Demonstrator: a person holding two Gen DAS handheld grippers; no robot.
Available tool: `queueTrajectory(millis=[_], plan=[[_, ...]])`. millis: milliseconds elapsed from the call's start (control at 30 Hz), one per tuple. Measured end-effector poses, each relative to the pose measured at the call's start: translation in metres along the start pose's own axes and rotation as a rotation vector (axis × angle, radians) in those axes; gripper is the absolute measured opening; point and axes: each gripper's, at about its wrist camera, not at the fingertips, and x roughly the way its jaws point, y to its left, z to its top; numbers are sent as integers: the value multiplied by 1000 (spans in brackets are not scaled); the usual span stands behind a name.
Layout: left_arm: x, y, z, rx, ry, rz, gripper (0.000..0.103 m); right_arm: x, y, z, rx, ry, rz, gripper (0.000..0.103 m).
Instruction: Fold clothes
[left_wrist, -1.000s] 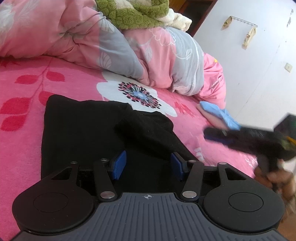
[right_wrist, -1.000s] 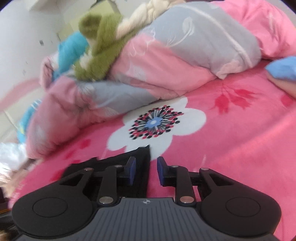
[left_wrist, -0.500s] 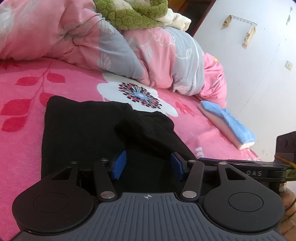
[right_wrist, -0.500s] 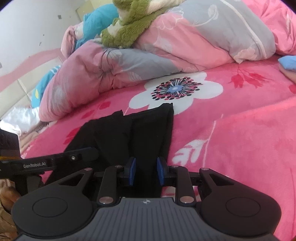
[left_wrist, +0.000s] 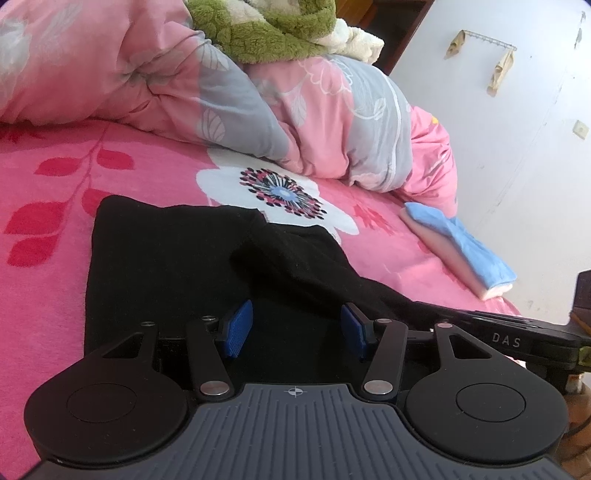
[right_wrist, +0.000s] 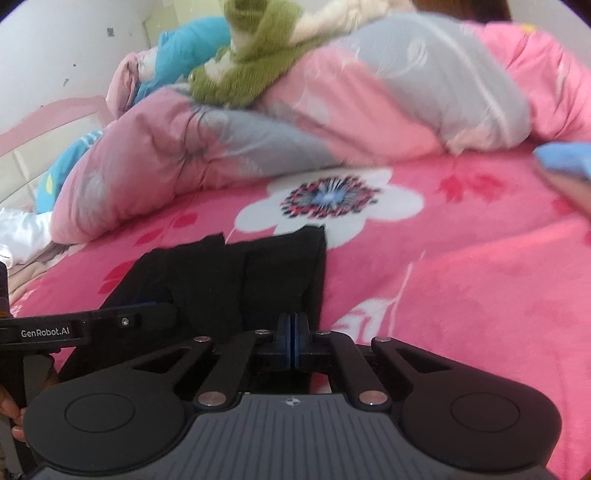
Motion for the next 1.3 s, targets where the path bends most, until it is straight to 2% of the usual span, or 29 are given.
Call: queueTrajectory(millis=[167,400,533,633,767,833,1000,1133,1300], plan=[[2,-3,1,3,1,4,53,-5,0,1,-17,-19,-40,0],[4,-3,0,12,3,7,53,12,-11,-10,30,23,-41,0],[4,-3,0,14,5,8,53,9,-26,-12,123,11,24,3],[4,-3,0,14,5,8,54,-14,-48,-9,237,-24,36,9],[5,-4,-1,18,4,11,54,-45,-67,-14,328,-60,67,10],[5,-4,-1,19,3,11,54,-52,-63,-19,315,-50,104,10],[4,-3,-1,7,2,4,54,-42,-32,-27,155,6,155,10],[4,0,-1,-6,-1,-7,55,-39,-18,-33,98,52,172,10],[4,0,-2,-4,-4,-9,55,-45,-8,-39,52,59,203,10]])
